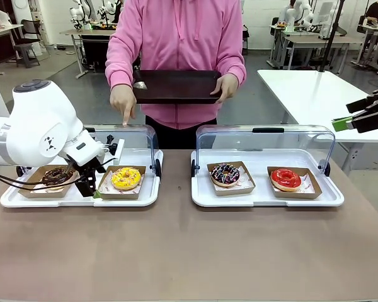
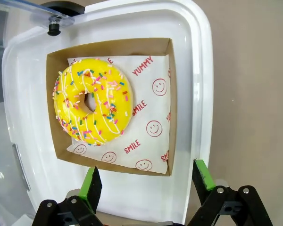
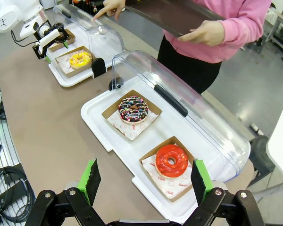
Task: Provide the desired donut to the person.
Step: Pick up and lift the Paper togo box containing the Donut pointed at by the person.
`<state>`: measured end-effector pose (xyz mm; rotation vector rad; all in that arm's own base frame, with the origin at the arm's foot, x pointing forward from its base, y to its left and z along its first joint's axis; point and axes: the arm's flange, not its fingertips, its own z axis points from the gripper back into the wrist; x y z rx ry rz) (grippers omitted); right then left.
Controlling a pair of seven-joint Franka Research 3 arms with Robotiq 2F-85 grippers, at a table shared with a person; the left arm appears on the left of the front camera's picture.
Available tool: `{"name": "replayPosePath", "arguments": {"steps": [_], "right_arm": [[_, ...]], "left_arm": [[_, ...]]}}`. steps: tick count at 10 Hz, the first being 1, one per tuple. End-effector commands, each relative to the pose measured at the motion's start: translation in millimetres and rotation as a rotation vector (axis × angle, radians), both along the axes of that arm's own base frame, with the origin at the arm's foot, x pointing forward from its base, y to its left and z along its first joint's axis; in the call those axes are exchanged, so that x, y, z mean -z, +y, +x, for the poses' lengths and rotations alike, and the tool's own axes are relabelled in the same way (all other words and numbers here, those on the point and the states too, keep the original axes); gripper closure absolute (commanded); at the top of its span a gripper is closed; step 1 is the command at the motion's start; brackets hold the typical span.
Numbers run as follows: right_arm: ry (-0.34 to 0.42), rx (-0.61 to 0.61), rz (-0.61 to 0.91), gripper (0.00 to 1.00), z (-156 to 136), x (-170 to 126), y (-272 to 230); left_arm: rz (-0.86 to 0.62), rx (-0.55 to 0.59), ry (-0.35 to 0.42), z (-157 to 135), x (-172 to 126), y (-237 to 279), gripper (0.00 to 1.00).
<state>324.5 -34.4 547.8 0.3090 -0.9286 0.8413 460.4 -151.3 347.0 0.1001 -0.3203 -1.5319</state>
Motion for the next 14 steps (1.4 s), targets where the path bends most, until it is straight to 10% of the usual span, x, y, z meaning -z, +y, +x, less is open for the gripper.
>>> {"name": "replayPosePath", "arguments": {"steps": [1,2,3,4,5,7,8,10,14], "right_arm": [[0.002,-0.004,-0.003,0.00,0.7,1.3,0.1],[0.002,-0.004,-0.003,0.00,0.7,1.3,0.1],[0.002,-0.004,-0.003,0.00,0.7,1.3,0.1],[0.002,-0.004,-0.003,0.00,0.7,1.3,0.1],[0.002,-0.004,-0.003,0.00,0.7,1.3,0.1],[0.002,-0.004,-0.003,0.00,0.7,1.3,0.1],[0.002,-0.004,-0.003,0.00,0.7,1.3,0.1],[0.002,-0.004,-0.003,0.00,0.7,1.3,0.1],[0.002,-0.004,-0.003,0.00,0.7,1.3,0.1]], "left_arm": [[0.012,0.007,-0.027,9.8,5.4,-1.5,0.00],[0.010,0.005,-0.023,11.8,8.2,-1.8,0.04],[0.003,-0.008,-0.030,12.8,9.7,-1.4,0.60],[0.005,-0.012,-0.033,13.2,10.0,-2.1,0.64],[0.014,-0.018,-0.033,14.0,10.9,-1.7,1.00],[0.020,-0.020,-0.027,14.7,12.7,-2.5,1.00],[0.026,-0.016,-0.019,16.2,16.8,-5.2,0.84],[0.024,0.022,-0.007,17.3,21.7,-9.6,1.00],[0.016,0.028,-0.003,12.0,21.0,-9.9,1.00]]}}
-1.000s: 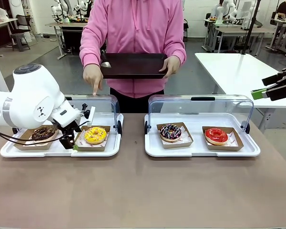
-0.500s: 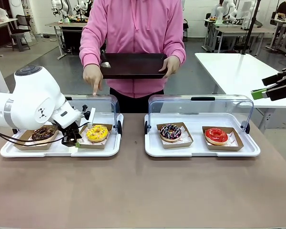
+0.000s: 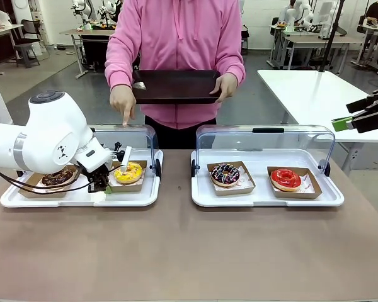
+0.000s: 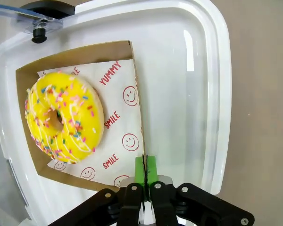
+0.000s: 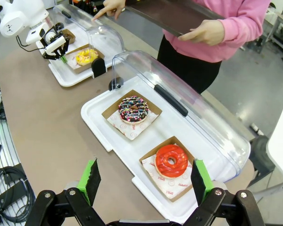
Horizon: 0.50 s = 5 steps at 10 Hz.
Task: Provide the desired donut to the person.
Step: Pick up and lift the Paper togo box containing the Donut pointed at by the person.
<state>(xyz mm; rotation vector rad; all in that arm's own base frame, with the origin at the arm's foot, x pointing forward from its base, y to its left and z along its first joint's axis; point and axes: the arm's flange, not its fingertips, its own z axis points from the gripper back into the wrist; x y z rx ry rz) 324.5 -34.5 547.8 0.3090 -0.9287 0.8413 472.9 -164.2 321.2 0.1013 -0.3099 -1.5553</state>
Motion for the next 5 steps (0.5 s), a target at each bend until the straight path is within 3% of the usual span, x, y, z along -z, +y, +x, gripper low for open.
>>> {"name": "replayPosePath", "arguments": {"steps": [1,3,5], "right_arm": [[0.002,-0.004,-0.003,0.00,0.7,1.3,0.1],[0.002,-0.004,-0.003,0.00,0.7,1.3,0.1],[0.002,-0.004,-0.003,0.00,0.7,1.3,0.1]], "left_arm": [[0.012,0.013,-0.019,-9.2,-9.2,3.2,1.00],[0.041,0.044,-0.001,-40.5,-25.6,9.2,1.00],[0.056,0.095,-0.046,-81.9,-44.3,14.5,1.00]]}}
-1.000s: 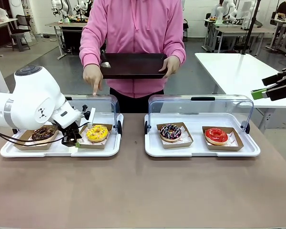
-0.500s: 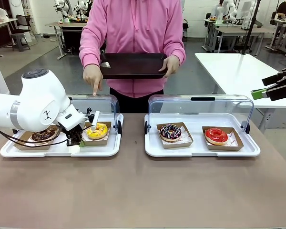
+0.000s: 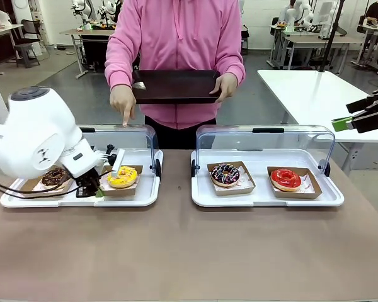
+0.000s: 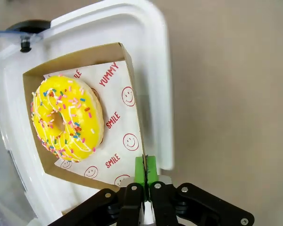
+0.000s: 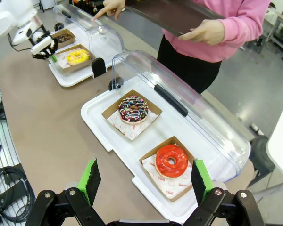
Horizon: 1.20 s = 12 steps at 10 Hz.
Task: Provide the desired donut to the person.
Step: Pick up and lift the Paper togo box containing the Donut pointed at by the person.
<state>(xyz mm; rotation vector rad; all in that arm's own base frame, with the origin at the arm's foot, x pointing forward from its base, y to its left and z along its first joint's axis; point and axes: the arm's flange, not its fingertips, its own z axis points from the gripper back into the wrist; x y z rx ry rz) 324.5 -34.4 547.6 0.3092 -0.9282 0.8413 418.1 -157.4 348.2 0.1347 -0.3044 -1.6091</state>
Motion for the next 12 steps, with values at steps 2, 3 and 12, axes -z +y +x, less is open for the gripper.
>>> {"name": "replayPosePath", "arguments": {"steps": [2,3,12], "right_arm": [[0.002,-0.004,-0.002,0.00,0.7,1.1,0.0],[0.002,-0.004,-0.002,0.00,0.7,1.1,0.0],[0.002,-0.004,-0.002,0.00,0.7,1.1,0.0]], "left_arm": [[0.008,0.080,-0.016,-64.4,-36.5,15.1,1.00],[-0.016,0.123,0.037,-77.0,-47.4,18.3,1.00],[-0.042,0.226,-0.064,-163.9,-185.4,74.0,1.00]]}}
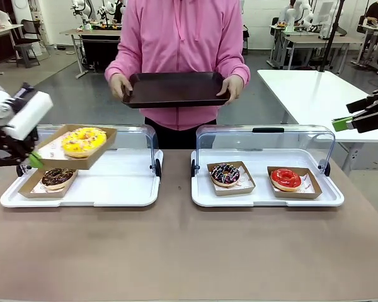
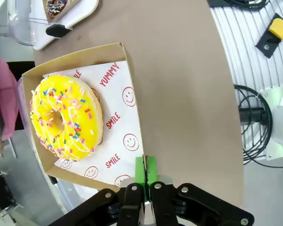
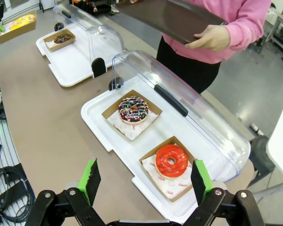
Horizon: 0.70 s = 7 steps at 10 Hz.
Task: Provide the desired donut to the person.
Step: Pick up and lift the Paper togo box containing the Donut pointed at by the person.
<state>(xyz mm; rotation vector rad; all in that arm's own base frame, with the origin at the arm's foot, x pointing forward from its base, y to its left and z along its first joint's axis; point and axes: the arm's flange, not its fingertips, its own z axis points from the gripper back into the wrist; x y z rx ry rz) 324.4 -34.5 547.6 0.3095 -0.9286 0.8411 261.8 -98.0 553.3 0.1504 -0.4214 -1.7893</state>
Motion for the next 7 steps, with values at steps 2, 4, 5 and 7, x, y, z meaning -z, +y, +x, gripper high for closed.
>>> {"name": "replayPosePath", "arguments": {"steps": [2,4,5,7], "right_arm": [[0.002,-0.004,-0.003,0.00,0.8,1.2,0.2],[0.002,-0.004,-0.003,0.00,0.8,1.2,0.2],[0.002,-0.004,-0.003,0.00,0.8,1.2,0.2],[0.002,-0.004,-0.003,0.00,0.8,1.2,0.2]], "left_arm": [[0.000,0.000,0.000,0.0,0.0,0.0,1.00],[0.000,0.000,0.000,0.0,0.0,0.0,1.00],[0.000,0.000,0.000,0.0,0.0,0.0,1.00],[0.000,0.000,0.000,0.0,0.0,0.0,1.00]]}}
